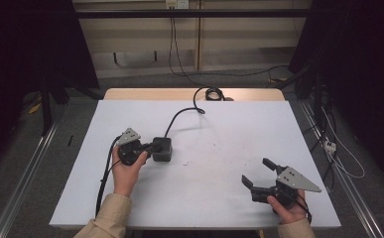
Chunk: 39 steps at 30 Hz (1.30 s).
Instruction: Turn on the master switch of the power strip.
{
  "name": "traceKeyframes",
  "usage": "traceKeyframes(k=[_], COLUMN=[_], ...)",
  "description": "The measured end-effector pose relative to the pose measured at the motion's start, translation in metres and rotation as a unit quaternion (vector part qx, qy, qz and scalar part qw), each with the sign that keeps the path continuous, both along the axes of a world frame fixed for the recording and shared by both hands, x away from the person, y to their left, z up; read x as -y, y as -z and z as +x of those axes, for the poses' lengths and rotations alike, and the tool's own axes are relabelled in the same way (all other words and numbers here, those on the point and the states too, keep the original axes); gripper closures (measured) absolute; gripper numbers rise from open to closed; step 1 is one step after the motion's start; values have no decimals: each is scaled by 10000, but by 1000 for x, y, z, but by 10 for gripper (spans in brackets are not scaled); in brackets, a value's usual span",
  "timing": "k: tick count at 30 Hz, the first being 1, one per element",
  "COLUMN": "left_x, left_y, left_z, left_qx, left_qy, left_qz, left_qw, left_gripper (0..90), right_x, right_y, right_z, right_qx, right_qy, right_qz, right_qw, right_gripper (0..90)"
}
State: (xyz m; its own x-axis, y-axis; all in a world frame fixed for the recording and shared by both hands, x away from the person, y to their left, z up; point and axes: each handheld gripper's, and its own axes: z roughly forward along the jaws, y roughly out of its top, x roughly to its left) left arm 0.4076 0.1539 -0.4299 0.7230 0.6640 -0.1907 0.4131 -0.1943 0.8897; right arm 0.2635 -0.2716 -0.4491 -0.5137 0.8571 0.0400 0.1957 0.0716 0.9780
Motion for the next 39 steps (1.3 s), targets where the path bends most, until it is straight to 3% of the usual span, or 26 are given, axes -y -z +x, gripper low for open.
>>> traceKeyframes(k=[39], left_x=[2], left_y=[4], left_z=[2], left_qx=[-14], left_qy=[23], left_qz=[16], left_qw=[10000], left_gripper=[900], right_x=[1], right_y=[0], right_z=[0], right_qx=[-13], right_qy=[8], right_qz=[20], right_qw=[10000], right_gripper=[50])
